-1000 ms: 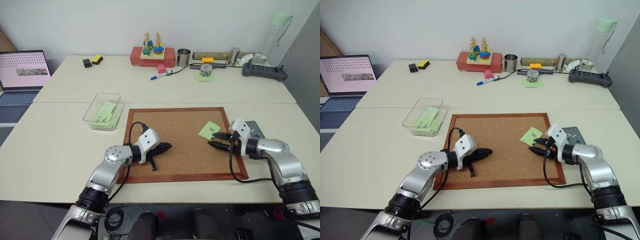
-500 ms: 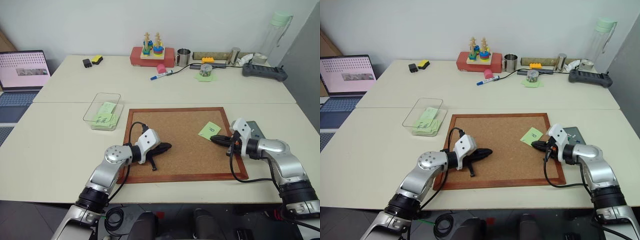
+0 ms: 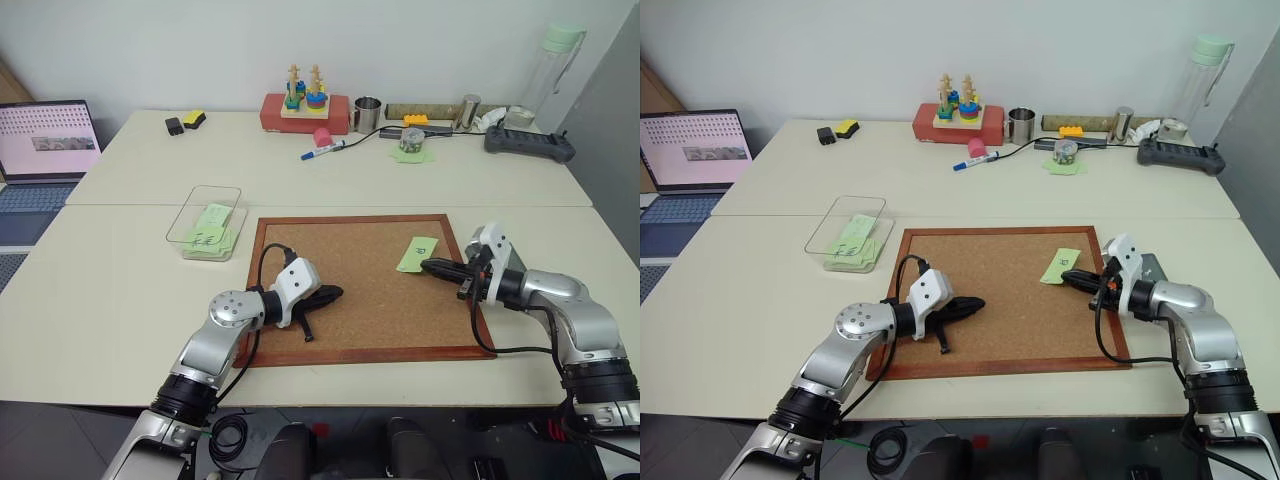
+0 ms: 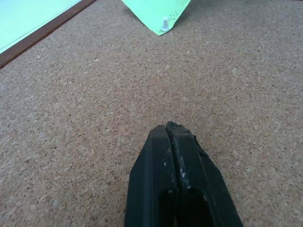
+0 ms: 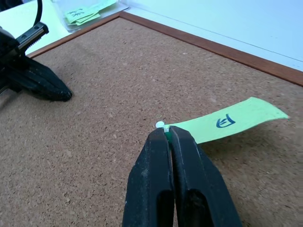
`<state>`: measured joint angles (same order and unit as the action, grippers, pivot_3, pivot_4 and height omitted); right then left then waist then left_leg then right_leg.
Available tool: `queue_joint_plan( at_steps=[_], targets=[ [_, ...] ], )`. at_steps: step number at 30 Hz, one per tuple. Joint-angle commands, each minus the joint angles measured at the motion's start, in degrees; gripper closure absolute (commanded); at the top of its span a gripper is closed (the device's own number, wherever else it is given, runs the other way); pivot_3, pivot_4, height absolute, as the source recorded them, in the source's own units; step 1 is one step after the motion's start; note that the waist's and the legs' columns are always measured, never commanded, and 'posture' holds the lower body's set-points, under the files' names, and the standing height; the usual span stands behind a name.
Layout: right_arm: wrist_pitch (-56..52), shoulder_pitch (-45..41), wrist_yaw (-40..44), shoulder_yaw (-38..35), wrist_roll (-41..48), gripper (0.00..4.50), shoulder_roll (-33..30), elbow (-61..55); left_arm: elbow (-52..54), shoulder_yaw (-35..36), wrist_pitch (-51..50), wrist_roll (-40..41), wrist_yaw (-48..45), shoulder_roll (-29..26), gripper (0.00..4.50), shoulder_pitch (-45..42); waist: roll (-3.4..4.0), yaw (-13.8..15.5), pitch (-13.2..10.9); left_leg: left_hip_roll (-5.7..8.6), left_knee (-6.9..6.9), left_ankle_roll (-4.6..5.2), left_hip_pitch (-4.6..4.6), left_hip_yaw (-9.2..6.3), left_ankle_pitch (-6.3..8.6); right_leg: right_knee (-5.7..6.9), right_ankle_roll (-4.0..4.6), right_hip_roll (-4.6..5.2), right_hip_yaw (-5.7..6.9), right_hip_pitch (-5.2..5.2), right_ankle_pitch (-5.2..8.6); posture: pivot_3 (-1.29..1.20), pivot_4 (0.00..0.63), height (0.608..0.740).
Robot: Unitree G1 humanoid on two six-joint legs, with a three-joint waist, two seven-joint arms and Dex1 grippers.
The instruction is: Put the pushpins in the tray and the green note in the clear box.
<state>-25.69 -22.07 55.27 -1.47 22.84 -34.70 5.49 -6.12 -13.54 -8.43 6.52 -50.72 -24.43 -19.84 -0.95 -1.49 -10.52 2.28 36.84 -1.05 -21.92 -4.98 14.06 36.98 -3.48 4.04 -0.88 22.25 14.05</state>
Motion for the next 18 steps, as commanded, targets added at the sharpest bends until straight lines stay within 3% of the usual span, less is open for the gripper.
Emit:
queue_joint_plan(
  at_steps=[1,7,18],
  targets=[
    [-0.6,-1.3,-0.5,-2.3,1.7,4.49,-0.3,-2.9,0.0,-1.2,-0.9,-1.1,-0.5,-0.5,4.5,1.1,0.0,0.0,0.0,0.0,0.0,0.0,0.0,0.0,0.0,0.0,0.0,0.0,0.0,0.0,0.0,0.0,0.15,0.74],
    [-1.1,-2.0,-1.7,-4.5,2.8,4.49,-1.0,-2.4,0.0,-1.2,-0.9,-1.1,-0.4,-0.5,4.5,1.0,0.0,0.0,0.0,0.0,0.0,0.0,0.0,0.01,0.0,0.0,0.0,0.0,0.0,0.0,0.0,0.0,0.15,0.74],
    [2.8,1.8,-6.4,-11.0,-3.0,4.49,-9.1,4.0,0.2,-1.0,-0.9,-1.0,-0.2,-0.5,4.5,1.2,0.0,0.0,0.0,0.0,-0.02,0.0,-0.01,0.03,0.0,-0.01,0.0,0.0,0.0,0.0,0.0,0.0,0.15,0.74]
  ],
)
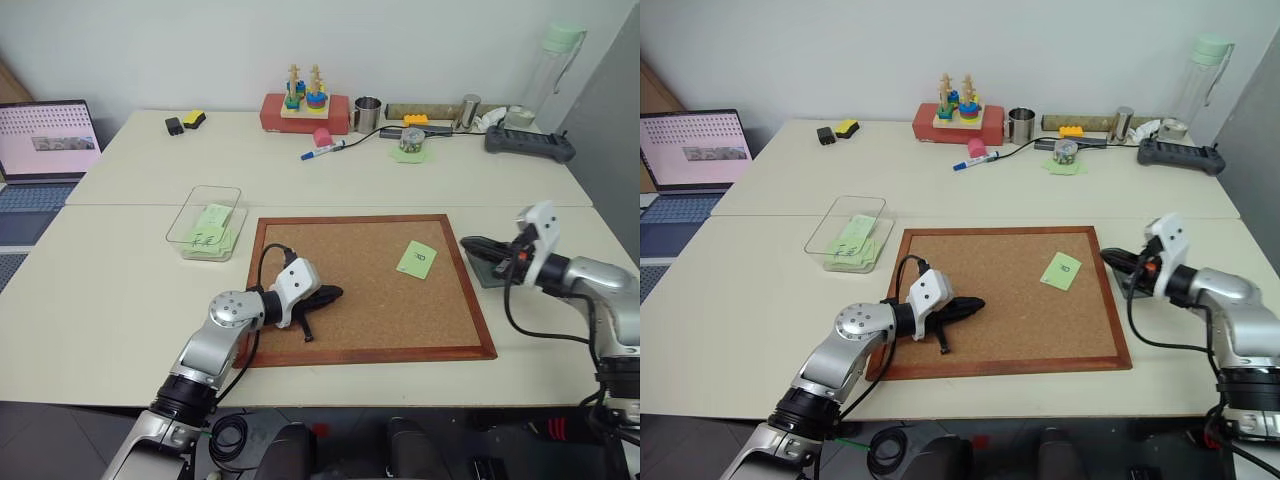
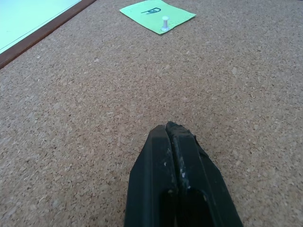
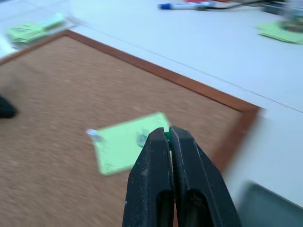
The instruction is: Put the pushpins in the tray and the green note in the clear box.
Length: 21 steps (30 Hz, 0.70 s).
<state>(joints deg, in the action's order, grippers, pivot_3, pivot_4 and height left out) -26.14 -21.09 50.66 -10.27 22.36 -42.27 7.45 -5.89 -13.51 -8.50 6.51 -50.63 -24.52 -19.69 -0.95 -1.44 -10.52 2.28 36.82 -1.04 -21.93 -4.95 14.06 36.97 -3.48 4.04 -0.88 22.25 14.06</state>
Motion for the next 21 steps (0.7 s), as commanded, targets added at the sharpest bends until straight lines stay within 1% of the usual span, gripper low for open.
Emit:
queue_joint_plan(
  at_steps=[1,9,10,11,14,15,18,21],
  targets=[
    [4.0,1.4,-2.1,-2.2,-3.3,4.49,-2.0,3.1,0.0,-1.0,-0.8,-1.0,-0.3,-0.5,4.5,1.0,0.0,-0.1,0.0,0.0,0.0,0.0,0.0,0.04,0.0,0.0,0.0,0.0,0.0,0.0,0.0,0.0,0.15,0.74],
    [7.0,2.8,-2.0,-0.9,-6.1,4.49,-1.9,8.8,-0.7,-1.0,-0.5,-1.1,-0.5,-0.3,4.5,0.5,0.0,-0.1,0.0,0.0,0.01,0.0,0.02,0.17,0.0,0.01,0.0,0.0,-0.04,-0.01,0.0,0.0,0.15,0.74],
    [7.4,2.8,-2.1,-0.8,-6.5,4.06,-1.9,9.4,-0.7,-1.0,-0.5,-1.2,-0.5,-0.3,4.5,0.5,0.0,-0.1,0.0,0.0,0.01,0.0,0.01,0.17,0.0,0.01,0.0,0.0,-0.03,-0.01,0.0,0.0,0.15,0.74],
    [7.7,2.8,-2.1,-0.8,-6.7,3.9,-1.9,9.9,-0.7,-1.0,-0.5,-1.2,-0.4,-0.3,4.5,0.5,0.0,-0.1,0.0,0.0,0.01,0.0,0.01,0.17,0.0,0.0,0.0,0.0,-0.03,-0.01,0.0,0.0,0.15,0.74],
    [7.8,2.7,-1.6,-0.4,-6.7,3.21,-1.9,10.3,-0.6,-0.9,-0.5,-1.1,-0.5,-0.5,4.5,0.6,0.0,-0.1,0.0,0.0,0.01,0.0,0.01,0.18,0.0,0.0,0.0,0.0,-0.04,-0.01,0.0,0.0,0.15,0.74],
    [7.9,2.7,-1.5,-0.4,-6.8,3.08,-1.9,10.4,-0.6,-0.9,-0.5,-1.1,-0.5,-0.5,4.5,0.6,0.0,-0.1,0.0,0.0,0.01,0.0,0.01,0.17,0.0,0.01,0.0,0.0,-0.03,-0.01,0.0,0.0,0.15,0.74],
    [8.4,2.8,-1.4,-0.4,-7.0,2.43,-2.0,10.5,-0.5,-0.8,-0.6,-1.2,-0.5,-0.6,4.5,0.7,0.0,-0.1,0.0,0.0,0.02,0.0,0.01,0.17,0.0,0.0,-0.01,0.0,-0.04,-0.01,0.0,0.0,0.15,0.74],
    [8.4,2.7,-0.8,-1.1,-6.3,1.9,-2.0,9.9,-0.4,-0.8,-0.6,-1.2,-0.5,-0.7,4.5,0.6,0.0,-0.1,0.0,0.0,0.01,0.0,0.01,0.16,0.0,0.01,0.0,0.0,-0.03,-0.01,0.0,0.0,0.15,0.74]
  ],
)
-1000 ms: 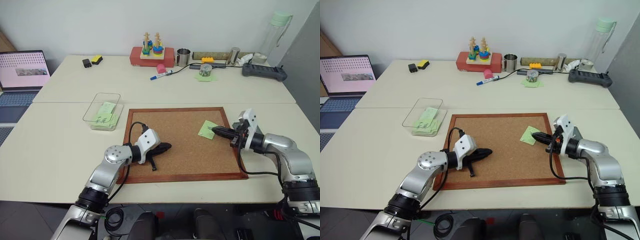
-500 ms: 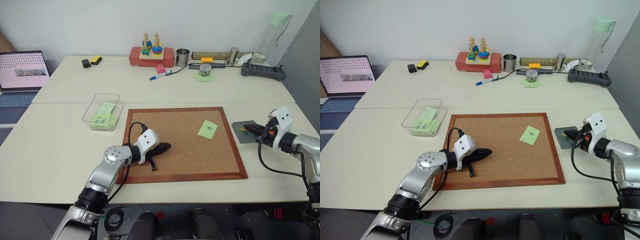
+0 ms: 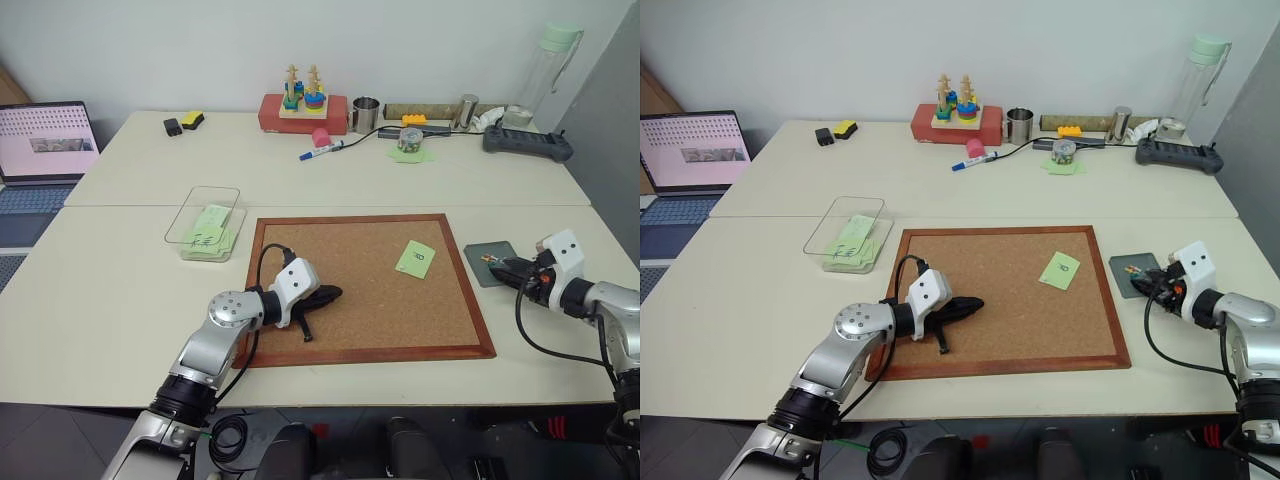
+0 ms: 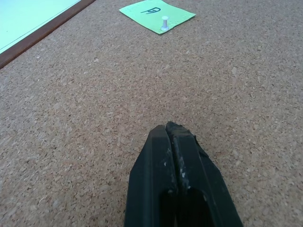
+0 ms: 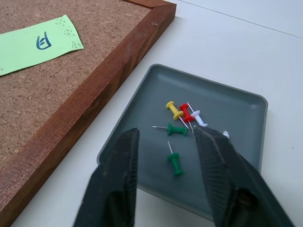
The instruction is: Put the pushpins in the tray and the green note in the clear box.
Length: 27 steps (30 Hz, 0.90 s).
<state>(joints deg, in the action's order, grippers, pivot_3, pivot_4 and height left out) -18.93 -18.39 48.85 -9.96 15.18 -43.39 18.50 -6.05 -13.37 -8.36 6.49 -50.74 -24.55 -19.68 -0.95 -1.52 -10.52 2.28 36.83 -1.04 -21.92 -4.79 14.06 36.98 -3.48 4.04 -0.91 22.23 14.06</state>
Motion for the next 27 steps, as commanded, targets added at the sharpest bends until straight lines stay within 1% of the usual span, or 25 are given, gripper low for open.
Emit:
queue_joint_plan(
  at_steps=[1,4,7,10,15,20,24,27],
  targets=[
    [0.8,0.0,1.6,-2.0,1.7,1.75,-1.0,-1.9,-0.4,-1.0,-0.6,-1.2,-0.4,-0.6,4.5,0.5,0.0,0.0,0.0,0.0,0.0,0.0,0.0,0.0,0.0,0.0,0.0,0.0,0.0,0.0,0.0,0.0,0.15,0.74],
    [-0.9,-0.2,3.5,-3.1,4.0,1.75,-1.5,-4.8,-0.6,-0.9,-0.6,-1.2,-0.4,-0.5,4.5,0.4,0.0,0.0,0.0,0.0,0.0,0.0,0.0,0.0,0.0,0.0,0.0,0.0,-0.01,0.0,0.0,0.0,0.15,0.74],
    [-2.4,-0.2,5.9,-2.2,5.5,1.75,-2.1,-9.1,-0.7,-0.9,-0.5,-1.1,-0.4,-0.5,4.5,0.3,0.0,0.0,0.0,0.0,0.0,0.0,0.0,-0.02,0.0,0.01,-0.01,0.0,-0.01,0.01,0.0,0.0,0.15,0.74],
    [-2.2,0.0,8.5,1.4,5.3,1.75,-2.4,-15.2,-0.3,-0.9,-0.7,-1.0,-0.5,-0.5,4.5,0.2,0.0,0.0,0.0,-0.01,0.01,0.0,0.0,-0.08,0.0,-0.01,-0.05,0.0,0.01,0.0,0.03,0.0,0.15,0.74],
    [-3.6,-3.2,7.9,6.9,4.5,1.75,1.8,-19.1,-0.1,-0.8,-0.9,-0.9,-0.5,-0.5,4.5,-0.1,0.0,0.0,0.0,-0.02,0.01,0.0,0.0,-0.14,0.0,-0.01,-0.09,0.0,0.01,0.0,0.05,0.0,0.15,0.74],
    [-0.9,-7.4,6.0,13.9,-0.3,1.75,7.7,-13.9,0.3,-0.6,-1.1,-0.8,-0.3,-0.6,4.5,0.3,-0.04,-0.1,0.0,-0.02,0.02,0.0,0.0,-0.15,0.0,-0.01,-0.05,0.0,0.01,0.01,0.03,0.0,0.15,0.74],
    [2.1,-9.6,5.0,15.5,-2.4,1.75,10.8,-8.4,0.6,-0.7,-1.3,-0.7,-0.2,-0.6,4.5,0.4,-0.05,-0.1,0.0,0.0,0.01,-0.01,-0.03,-0.17,0.0,-0.01,0.01,0.0,0.03,0.04,-0.01,0.0,0.15,0.74],
    [3.7,-10.0,5.1,15.6,-2.7,1.75,12.2,-6.3,1.0,-0.5,-1.5,-0.5,-0.1,-0.6,4.5,0.7,-0.05,0.0,0.0,0.01,0.0,-0.01,-0.04,-0.19,0.0,-0.01,0.01,0.0,0.04,0.05,-0.01,0.0,0.15,0.74]
  ],
)
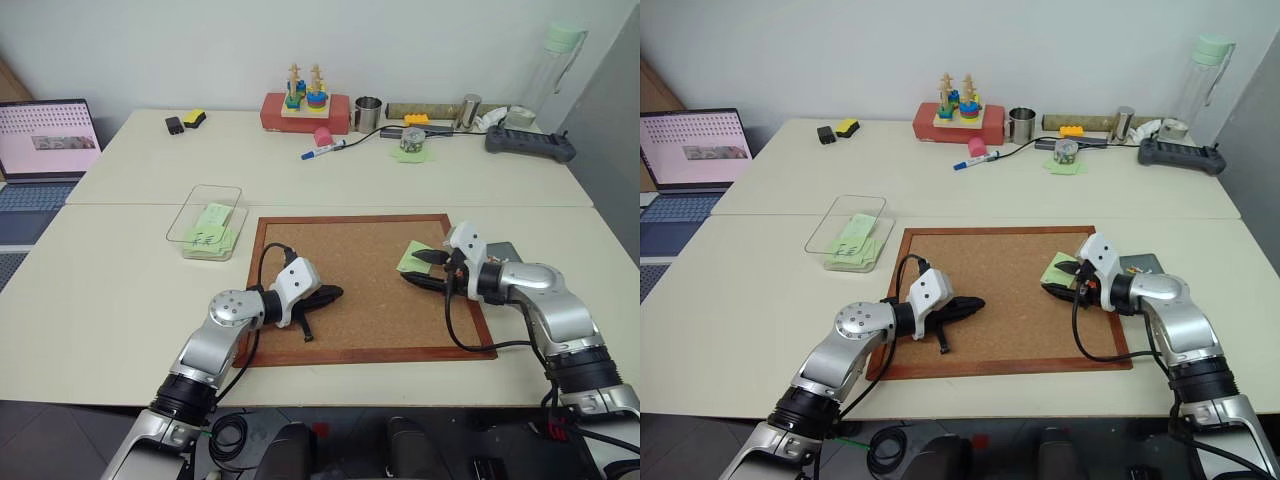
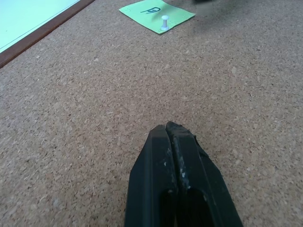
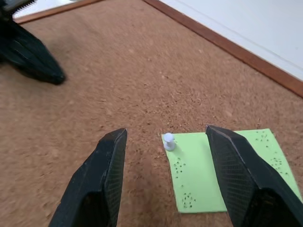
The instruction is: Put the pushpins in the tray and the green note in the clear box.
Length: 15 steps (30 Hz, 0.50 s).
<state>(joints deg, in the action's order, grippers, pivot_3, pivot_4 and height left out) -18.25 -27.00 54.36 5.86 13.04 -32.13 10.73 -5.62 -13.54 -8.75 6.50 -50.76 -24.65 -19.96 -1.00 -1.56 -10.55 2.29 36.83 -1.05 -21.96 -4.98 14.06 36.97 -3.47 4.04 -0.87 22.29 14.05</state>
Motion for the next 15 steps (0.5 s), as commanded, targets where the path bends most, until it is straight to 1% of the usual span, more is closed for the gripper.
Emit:
queue_joint_plan(
  at_steps=[1,6,8,9,13,15],
  targets=[
    [3.5,-1.5,-0.4,-0.2,-0.9,1.75,1.4,2.1,0.7,-0.3,-1.2,-0.5,0.0,-0.6,4.5,1.1,0.0,0.0,0.0,0.0,0.0,0.0,0.0,0.0,0.0,0.01,0.0,0.0,-0.01,0.01,0.0,0.0,0.15,0.74],
    [6.1,-1.9,-0.3,0.0,-2.0,1.75,2.4,5.2,1.0,-0.2,-1.4,-0.5,0.1,-0.7,4.5,1.5,0.0,0.0,0.0,0.0,0.0,0.0,0.02,0.01,0.0,0.01,0.0,-0.01,-0.01,0.0,0.0,0.0,0.15,0.74],
    [7.0,-2.1,-0.4,-0.2,-2.2,2.11,2.6,6.3,1.0,-0.2,-1.5,-0.6,0.0,-0.6,4.5,1.5,0.0,0.0,0.0,-0.01,0.0,0.0,0.02,0.01,0.0,0.02,0.0,-0.01,0.0,0.0,0.0,0.0,0.15,0.74],
    [7.4,-2.2,-0.4,-0.2,-2.5,2.18,2.7,6.8,1.0,-0.2,-1.5,-0.6,0.0,-0.5,4.5,1.5,0.01,0.0,0.0,-0.01,0.0,0.0,0.02,0.01,0.0,0.02,0.0,-0.01,-0.01,0.0,0.0,0.0,0.15,0.74],
    [8.4,-2.1,0.1,-0.3,-3.1,3.0,2.9,8.0,0.8,-0.3,-1.5,-0.7,0.1,-0.4,4.5,1.4,0.01,0.0,0.0,0.0,-0.01,0.0,0.02,0.01,0.0,0.02,0.0,-0.01,-0.01,0.0,0.0,0.0,0.15,0.74],
    [8.7,-2.1,-0.1,-0.5,-3.0,3.34,3.1,8.3,0.8,-0.3,-1.4,-0.7,0.1,-0.4,4.5,1.4,0.01,0.0,0.0,0.0,-0.01,0.0,0.03,0.01,0.0,0.02,0.0,-0.01,-0.01,0.0,0.0,0.0,0.15,0.74]
  ],
)
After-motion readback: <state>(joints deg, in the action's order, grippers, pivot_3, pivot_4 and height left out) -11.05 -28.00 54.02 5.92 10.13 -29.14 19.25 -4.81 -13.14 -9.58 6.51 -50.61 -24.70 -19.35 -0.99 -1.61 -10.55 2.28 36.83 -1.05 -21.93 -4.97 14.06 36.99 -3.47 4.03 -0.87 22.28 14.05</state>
